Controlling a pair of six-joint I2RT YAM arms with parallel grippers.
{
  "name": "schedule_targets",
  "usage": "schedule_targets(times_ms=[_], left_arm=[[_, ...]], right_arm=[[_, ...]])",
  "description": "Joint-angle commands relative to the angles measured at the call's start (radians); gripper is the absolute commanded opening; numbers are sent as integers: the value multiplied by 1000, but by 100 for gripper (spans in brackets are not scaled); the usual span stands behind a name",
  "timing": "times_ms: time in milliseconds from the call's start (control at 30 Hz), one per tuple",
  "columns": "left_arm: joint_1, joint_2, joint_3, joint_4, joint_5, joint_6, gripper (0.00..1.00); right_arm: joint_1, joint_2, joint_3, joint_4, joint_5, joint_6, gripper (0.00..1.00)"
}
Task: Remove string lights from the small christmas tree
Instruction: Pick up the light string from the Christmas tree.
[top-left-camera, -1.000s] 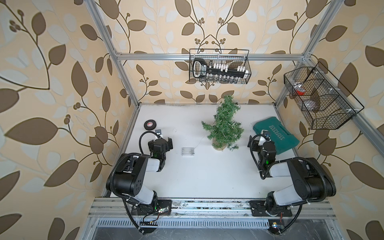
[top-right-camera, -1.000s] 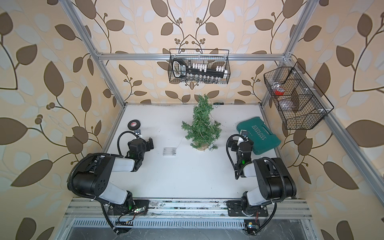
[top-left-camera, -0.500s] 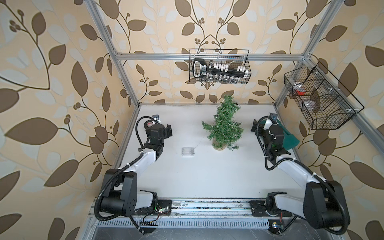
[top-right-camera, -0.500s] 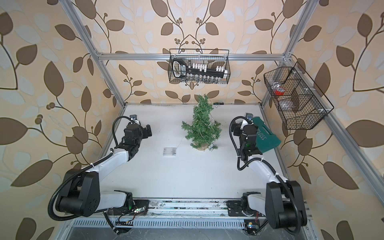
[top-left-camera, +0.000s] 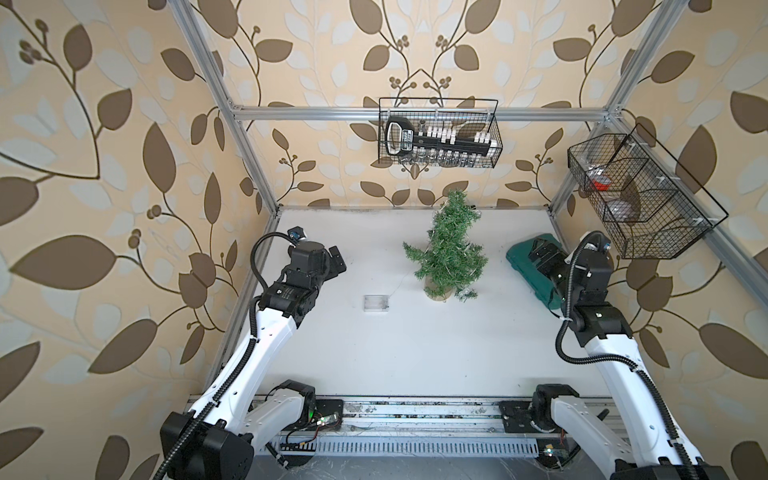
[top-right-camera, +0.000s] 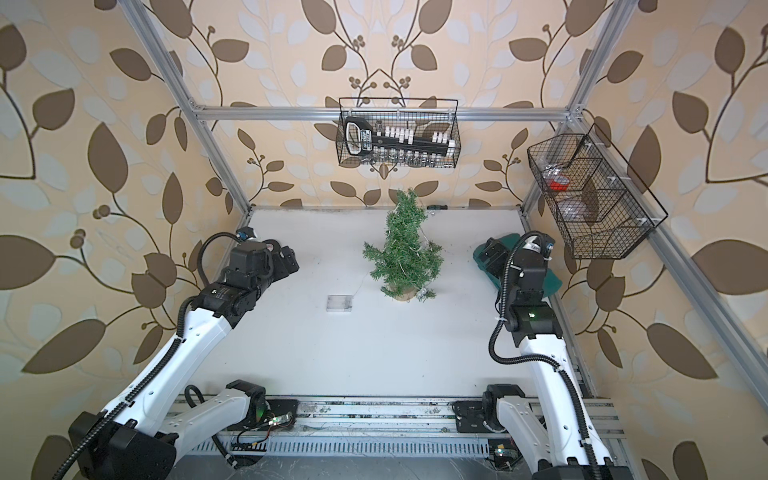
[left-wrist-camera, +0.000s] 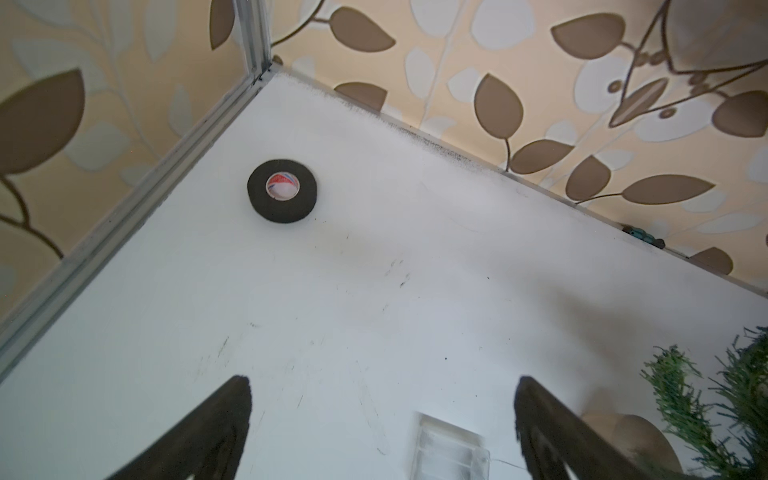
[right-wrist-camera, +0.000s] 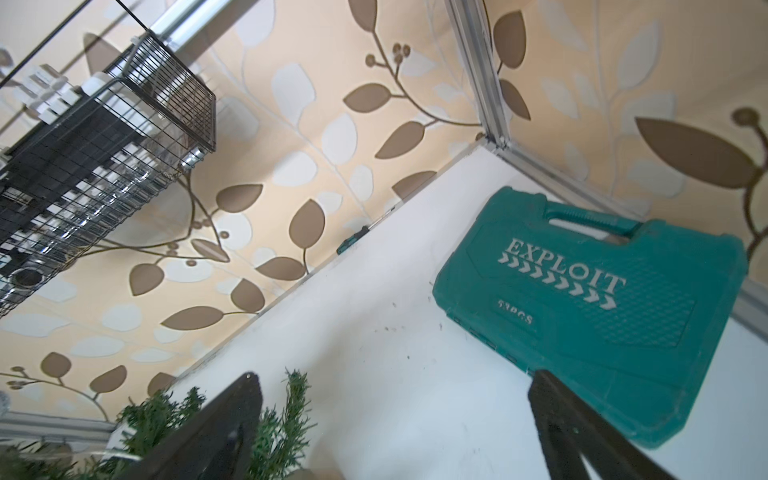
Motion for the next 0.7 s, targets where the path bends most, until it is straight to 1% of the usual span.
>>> schedule_targets(times_ms=[0, 67, 133, 167, 200, 233, 267, 300, 367, 400, 500, 533, 567, 667], left_arm=[[-4, -75, 15, -210, 82, -198, 99], [-4, -128, -21, -205, 183, -197, 99], [-4, -184, -66, -209, 240, -225, 99], [-4, -217, -90, -218, 244, -239, 99], [-4, -243, -113, -236, 220, -276, 99], [-4, -272, -144, -267, 175, -339, 99], [-1, -298, -174, -297, 132, -447, 99], [2, -317, -198, -292, 125, -475, 99], [2, -339, -246, -198, 173, -415, 99], [2, -331, -254, -187, 189, -403, 99], [-12, -256, -230, -221, 244, -334, 99], [-39, -238, -226, -243, 230, -327, 99], [-85, -224, -228, -252, 205, -315, 99], [-229, -213, -271, -255, 90, -314, 99]], right_arm=[[-9, -27, 10, -182, -188, 52, 100], [-9, -87, 0, -243, -251, 33, 98], [-7, -144, -11, -320, -312, 16, 93], [-9, -178, -19, -368, -348, 5, 91], [-7, -212, -31, -407, -382, 0, 88], [-8, -258, -49, -444, -420, -1, 83], [-7, -307, -67, -472, -453, -7, 80], [-7, -348, -79, -491, -475, -16, 76], [-7, -421, -107, -511, -529, -25, 67], [-6, -443, -123, -514, -566, -13, 62], [-6, -476, -171, -481, -669, 36, 49], [-7, -486, -176, -475, -678, 37, 47], [-6, -493, -180, -469, -680, 33, 44], [-6, -486, -206, -431, -708, 22, 38]])
